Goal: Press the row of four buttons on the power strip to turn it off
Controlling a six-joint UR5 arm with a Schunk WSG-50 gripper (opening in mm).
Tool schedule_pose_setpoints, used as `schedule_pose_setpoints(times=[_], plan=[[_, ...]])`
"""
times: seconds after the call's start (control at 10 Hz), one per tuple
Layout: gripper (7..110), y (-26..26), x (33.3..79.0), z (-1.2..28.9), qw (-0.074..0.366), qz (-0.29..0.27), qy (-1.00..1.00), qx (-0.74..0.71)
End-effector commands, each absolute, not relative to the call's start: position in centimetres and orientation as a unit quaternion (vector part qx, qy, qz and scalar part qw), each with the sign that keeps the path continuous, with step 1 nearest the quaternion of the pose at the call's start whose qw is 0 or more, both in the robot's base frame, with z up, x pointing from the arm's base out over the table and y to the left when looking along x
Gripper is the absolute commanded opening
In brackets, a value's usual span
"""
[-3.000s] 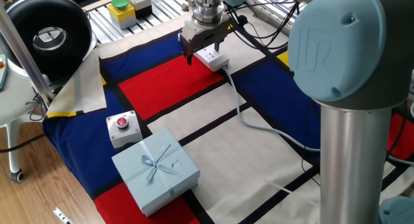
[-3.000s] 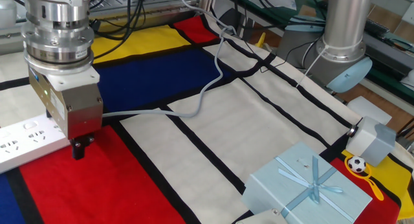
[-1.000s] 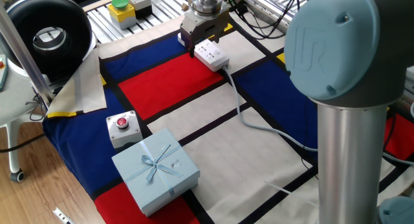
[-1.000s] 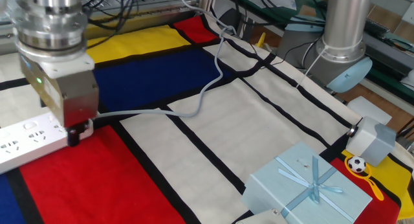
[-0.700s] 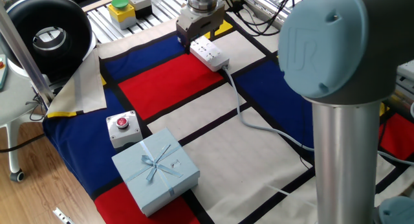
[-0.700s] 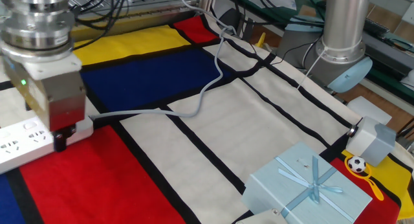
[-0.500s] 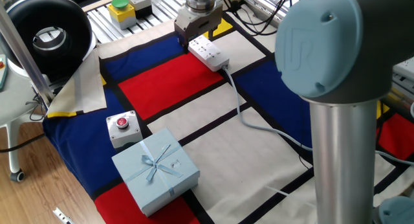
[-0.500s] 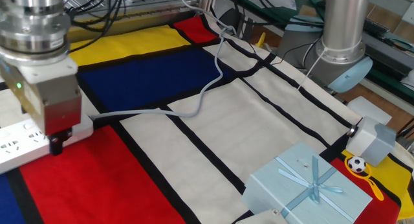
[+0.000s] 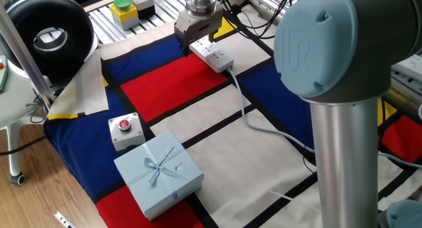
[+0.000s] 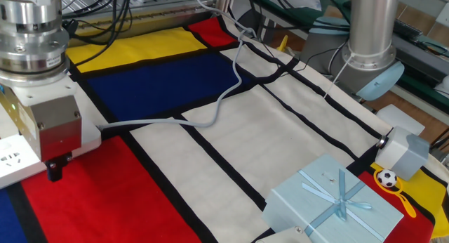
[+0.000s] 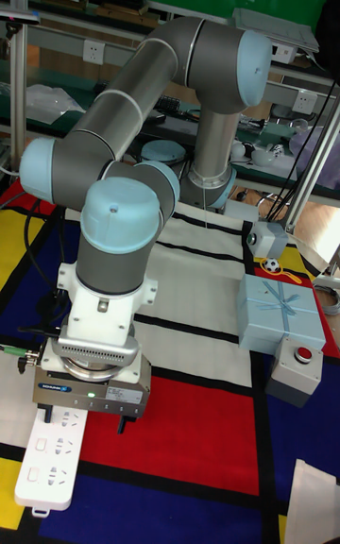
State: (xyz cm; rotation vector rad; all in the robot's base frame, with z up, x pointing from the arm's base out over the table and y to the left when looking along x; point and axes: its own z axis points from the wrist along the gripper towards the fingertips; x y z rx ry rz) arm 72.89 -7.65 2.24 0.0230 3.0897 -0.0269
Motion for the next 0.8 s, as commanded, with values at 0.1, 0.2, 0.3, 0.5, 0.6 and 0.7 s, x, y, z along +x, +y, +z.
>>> schedule_pose_setpoints(times=[0.1, 0.2, 0.3, 0.5, 0.6, 0.7], plan=[[22, -7.51, 72.93, 1.75, 0.026, 0.001, 1.000, 0.012], [22, -7.50, 73.06, 1.49, 0.028, 0.001, 1.000, 0.013], [22, -7.51, 73.11, 1.37, 0.028, 0.001, 1.000, 0.013], [22, -7.53, 72.73, 1.56, 0.023, 0.001, 1.000, 0.014], [22, -7.45, 72.48, 1.39, 0.023, 0.002, 1.000, 0.016], [22, -7.38, 72.37, 1.11, 0.024, 0.002, 1.000, 0.016]])
